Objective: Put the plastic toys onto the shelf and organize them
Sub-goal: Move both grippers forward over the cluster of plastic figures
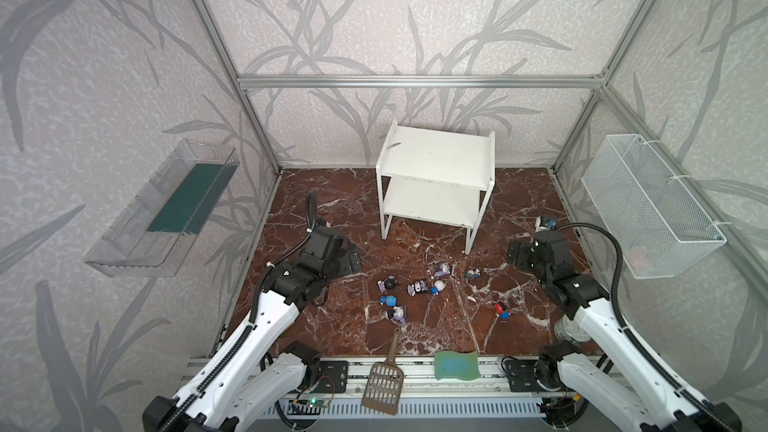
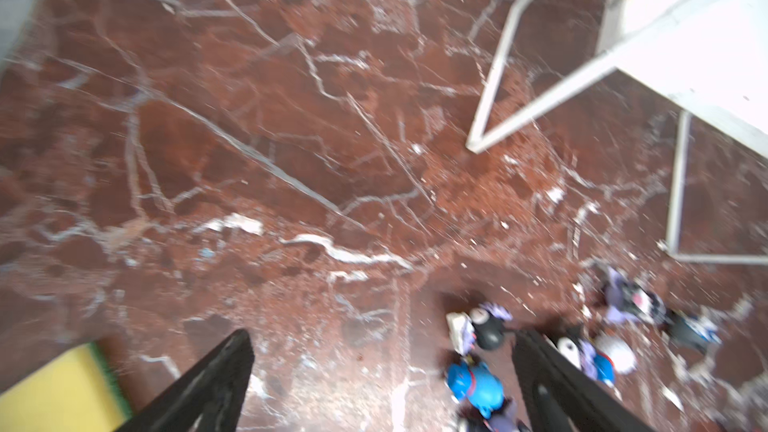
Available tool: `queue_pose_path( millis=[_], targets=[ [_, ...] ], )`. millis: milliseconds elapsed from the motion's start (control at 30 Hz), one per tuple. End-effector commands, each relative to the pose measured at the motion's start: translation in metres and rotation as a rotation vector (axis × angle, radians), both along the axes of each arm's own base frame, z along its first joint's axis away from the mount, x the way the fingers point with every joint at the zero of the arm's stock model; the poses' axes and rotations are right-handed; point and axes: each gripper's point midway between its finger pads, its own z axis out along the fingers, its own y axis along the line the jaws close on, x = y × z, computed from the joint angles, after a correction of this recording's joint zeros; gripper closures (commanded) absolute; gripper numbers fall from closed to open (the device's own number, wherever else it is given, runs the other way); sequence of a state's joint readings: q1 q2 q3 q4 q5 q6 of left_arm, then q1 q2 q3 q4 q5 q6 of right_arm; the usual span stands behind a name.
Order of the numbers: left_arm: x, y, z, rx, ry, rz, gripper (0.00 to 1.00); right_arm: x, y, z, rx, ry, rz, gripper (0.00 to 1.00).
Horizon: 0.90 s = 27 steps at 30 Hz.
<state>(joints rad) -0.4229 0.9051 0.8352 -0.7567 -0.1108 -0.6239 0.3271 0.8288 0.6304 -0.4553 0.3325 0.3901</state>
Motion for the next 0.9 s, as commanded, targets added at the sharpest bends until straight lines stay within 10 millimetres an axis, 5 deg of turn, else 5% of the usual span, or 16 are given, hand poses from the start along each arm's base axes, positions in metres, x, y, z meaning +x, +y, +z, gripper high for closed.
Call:
queue_pose_path(
  millis=[0,100,333,533,700,867],
  targets=[
    [-0.015,-0.015,-0.015,-0.063,0.082,-0.068,0.01,-0.052,0.018,-0.024,-0.003,0.21,0.054,0.01],
    [-0.019,-0.02,-0.016,-0.076,0.087,-0.101,0.01,-0.075,0.048,-0.028,-0.016,0.229,0.176,0.01],
    [-0.02,-0.023,-0.018,-0.072,0.092,-0.139,0.01,-0.119,0.155,-0.053,0.033,0.258,0.565,0.01],
    [-0.015,-0.03,-0.015,-0.101,0.053,-0.159,0.01,-0.139,0.232,-0.067,0.008,0.332,0.776,0.03],
    [-0.01,-0.032,-0.011,-0.095,0.029,-0.177,0.01,-0.137,0.262,-0.077,-0.036,0.355,0.837,0.03],
    [-0.005,-0.033,-0.007,-0.084,0.01,-0.186,0.01,-0.12,0.258,-0.082,-0.056,0.367,0.7,0.06]
  ],
)
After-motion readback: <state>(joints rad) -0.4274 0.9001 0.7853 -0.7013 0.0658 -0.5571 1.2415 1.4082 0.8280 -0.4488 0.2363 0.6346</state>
